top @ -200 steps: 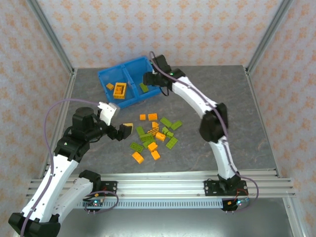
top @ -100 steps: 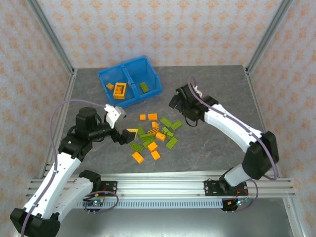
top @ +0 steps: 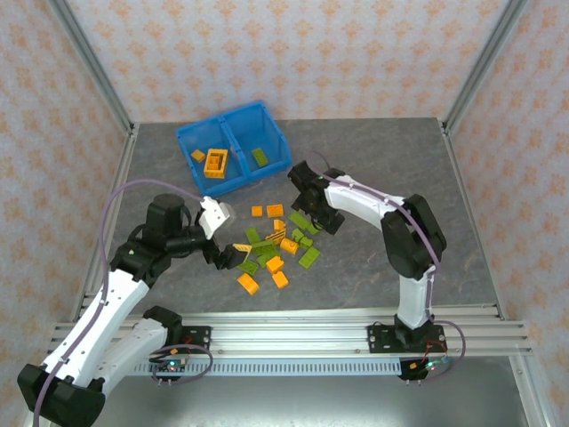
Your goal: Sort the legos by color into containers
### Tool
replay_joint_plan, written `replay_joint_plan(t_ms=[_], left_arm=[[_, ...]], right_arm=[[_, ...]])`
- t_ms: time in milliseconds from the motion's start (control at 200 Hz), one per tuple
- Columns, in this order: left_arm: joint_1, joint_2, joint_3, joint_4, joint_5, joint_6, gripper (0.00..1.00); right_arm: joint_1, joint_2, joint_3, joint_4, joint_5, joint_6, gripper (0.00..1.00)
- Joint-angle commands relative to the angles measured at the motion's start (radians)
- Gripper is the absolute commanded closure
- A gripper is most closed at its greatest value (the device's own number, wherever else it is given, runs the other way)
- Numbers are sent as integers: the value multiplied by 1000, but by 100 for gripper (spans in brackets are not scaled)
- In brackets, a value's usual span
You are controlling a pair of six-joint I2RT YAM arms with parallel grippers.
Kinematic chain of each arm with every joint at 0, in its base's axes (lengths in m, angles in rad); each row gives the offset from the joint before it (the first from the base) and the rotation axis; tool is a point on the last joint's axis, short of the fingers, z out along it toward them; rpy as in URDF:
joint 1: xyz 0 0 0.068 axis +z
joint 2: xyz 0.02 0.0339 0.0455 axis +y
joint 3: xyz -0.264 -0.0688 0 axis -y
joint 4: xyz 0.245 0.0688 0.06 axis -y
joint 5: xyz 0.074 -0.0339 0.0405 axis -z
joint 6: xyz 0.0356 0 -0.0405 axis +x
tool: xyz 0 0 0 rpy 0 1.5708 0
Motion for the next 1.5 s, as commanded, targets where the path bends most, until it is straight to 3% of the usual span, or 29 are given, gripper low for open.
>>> replay_joint_plan(t_ms=[0, 220, 530, 676, 836, 991, 1136, 1241, 1401, 1496], left_arm=[[-7, 7, 13, -20, -8, 29, 1], [-7, 15, 15, -16, 2, 29, 1], [-7, 21, 13, -16, -11, 27, 1], [-7, 21, 16, -19, -10, 25, 1], [-7, 8, 15, -14, -10, 29, 1], [-6, -12, 13, -4, -43, 24, 1], [-7, -44, 2, 21, -94, 9, 1], [-7, -60, -3, 28, -152, 1, 1], [-6, -75, -3, 22, -337, -31, 1], [-6, -78, 0, 14, -356, -32, 1]], right_arm=[[-12, 8, -58, 22, -15, 53, 6], [-29, 31, -123, 59, -22, 79, 17], [-38, -7, -190, 69, 5, 97, 51], [-42, -92, -223, 62, 78, 105, 67], [-39, -229, -200, 40, 219, 57, 68], [5, -342, -125, 110, 311, -144, 68], [60, -355, -27, 291, 187, -470, 67], [71, -279, 81, 359, 68, -636, 65], [70, -21, 400, 244, 67, -804, 65], [67, 165, 630, 159, 92, -855, 65]])
